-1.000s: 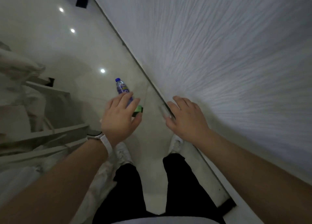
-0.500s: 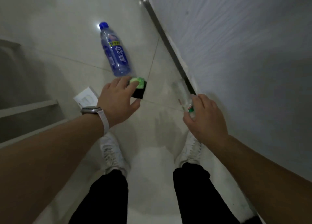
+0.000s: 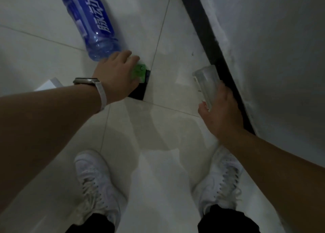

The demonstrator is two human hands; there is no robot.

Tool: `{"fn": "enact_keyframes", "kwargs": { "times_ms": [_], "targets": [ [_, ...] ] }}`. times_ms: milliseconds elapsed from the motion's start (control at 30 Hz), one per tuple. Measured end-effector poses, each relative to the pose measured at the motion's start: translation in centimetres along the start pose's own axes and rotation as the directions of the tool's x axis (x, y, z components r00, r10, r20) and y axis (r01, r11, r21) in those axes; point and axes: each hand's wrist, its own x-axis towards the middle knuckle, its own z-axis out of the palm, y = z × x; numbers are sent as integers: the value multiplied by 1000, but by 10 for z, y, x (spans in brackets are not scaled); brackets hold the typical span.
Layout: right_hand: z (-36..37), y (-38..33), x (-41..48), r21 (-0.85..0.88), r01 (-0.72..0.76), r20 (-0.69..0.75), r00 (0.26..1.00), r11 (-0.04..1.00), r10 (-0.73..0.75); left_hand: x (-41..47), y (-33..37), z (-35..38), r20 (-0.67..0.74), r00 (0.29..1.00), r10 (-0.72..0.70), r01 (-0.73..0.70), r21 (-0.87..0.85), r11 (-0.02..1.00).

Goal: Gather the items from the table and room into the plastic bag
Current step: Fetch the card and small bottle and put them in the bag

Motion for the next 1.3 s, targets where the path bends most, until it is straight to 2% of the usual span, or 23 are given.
{"fn": "enact_keyframes", "kwargs": {
  "times_ms": [133,400,500,667,867,1000,1300],
  "targets": [
    [11,-5,16,12,-84,11,996,996,83,4,-8,13,18,1000,-3,3,9,1000],
    [12,-8,25,24,-88,1,996,996,88,4,-11,23,10,999,-53,53,-5,999],
    [8,-10,17,26,-49,26,999,998,48,-7,-5,24,-70,994,-84,77,-98,992],
    [-22,-26,-18,65,-49,64,997,997,45,-44,20,-3,-197,967,-162,86,-347,934],
    [-105,-67,-76,130,-21,42,999,991,16,-95,55,-95,-147,898,-414,251,-602,758],
    [-181,-99,-120,144,18,12,1000,989,-20,-133,74,-175,-128,864,-486,259,-715,649],
    [-366,-175,-229,130,154,-31,988,980,-151,-229,113,-365,-157,783,-602,213,-842,495]
  ]
}}
